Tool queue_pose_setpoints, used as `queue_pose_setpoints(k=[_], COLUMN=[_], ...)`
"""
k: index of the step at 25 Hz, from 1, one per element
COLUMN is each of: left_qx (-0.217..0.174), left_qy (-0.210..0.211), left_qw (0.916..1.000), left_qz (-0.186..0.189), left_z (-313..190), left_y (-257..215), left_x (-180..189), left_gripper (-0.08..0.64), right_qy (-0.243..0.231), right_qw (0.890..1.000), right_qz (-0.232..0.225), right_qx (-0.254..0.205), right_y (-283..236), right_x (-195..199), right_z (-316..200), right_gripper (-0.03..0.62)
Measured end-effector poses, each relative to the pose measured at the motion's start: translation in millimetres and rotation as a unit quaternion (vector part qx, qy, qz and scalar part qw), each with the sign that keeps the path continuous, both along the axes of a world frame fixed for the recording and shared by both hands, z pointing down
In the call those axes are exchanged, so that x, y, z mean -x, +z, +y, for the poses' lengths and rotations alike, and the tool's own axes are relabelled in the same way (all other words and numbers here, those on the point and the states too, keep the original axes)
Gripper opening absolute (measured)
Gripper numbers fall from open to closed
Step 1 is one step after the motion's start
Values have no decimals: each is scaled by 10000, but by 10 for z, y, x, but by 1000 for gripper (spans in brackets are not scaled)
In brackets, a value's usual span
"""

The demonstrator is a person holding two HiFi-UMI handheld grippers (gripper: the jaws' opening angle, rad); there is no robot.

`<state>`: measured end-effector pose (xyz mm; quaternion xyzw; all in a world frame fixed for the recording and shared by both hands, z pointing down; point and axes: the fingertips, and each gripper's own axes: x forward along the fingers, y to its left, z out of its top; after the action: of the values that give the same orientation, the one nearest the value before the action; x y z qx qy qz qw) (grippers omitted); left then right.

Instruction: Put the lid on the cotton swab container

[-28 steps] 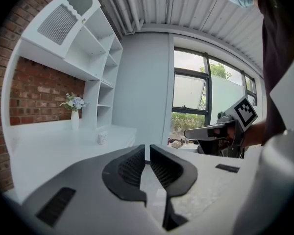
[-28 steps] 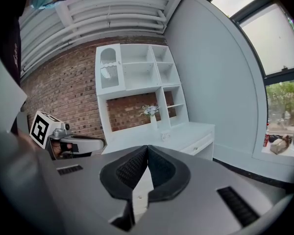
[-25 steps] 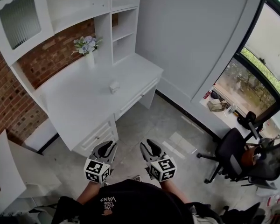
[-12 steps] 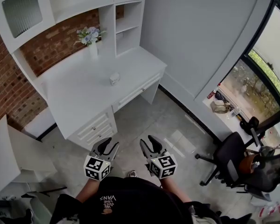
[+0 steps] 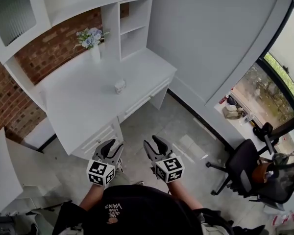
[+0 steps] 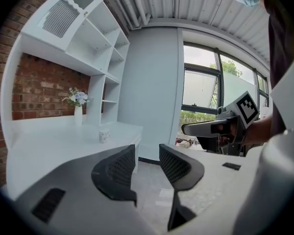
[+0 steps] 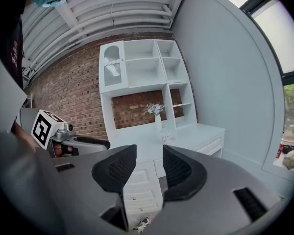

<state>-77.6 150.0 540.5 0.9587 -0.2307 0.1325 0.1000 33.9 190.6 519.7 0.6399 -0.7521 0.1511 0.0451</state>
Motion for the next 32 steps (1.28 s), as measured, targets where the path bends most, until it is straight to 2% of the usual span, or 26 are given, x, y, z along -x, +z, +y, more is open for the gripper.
queue_pose_setpoints(k=[9, 19, 25, 32], left_qx=[24, 85, 89, 198], left_qy=[190, 507, 899, 932], left_qw=[9998, 9986, 9957, 9947], left_qz=[-27, -148, -214, -393], left_z=[-1006, -2062, -2455, -2696], left_y=[-29, 57, 94, 249], left_x=[-138, -104, -170, -225], left_gripper=[133, 135, 150, 166], right_qy=[46, 227, 546, 522], right_qw=[9999, 9991, 9974, 9961], right_qz=[-16, 28, 1, -4], right_qx=[153, 348, 469, 718], right_y=[38, 175, 278, 475], right_x=[-50, 1, -40, -128], right_z=[-978, -2016, -2358, -2563], right_gripper=[144, 146, 146, 158])
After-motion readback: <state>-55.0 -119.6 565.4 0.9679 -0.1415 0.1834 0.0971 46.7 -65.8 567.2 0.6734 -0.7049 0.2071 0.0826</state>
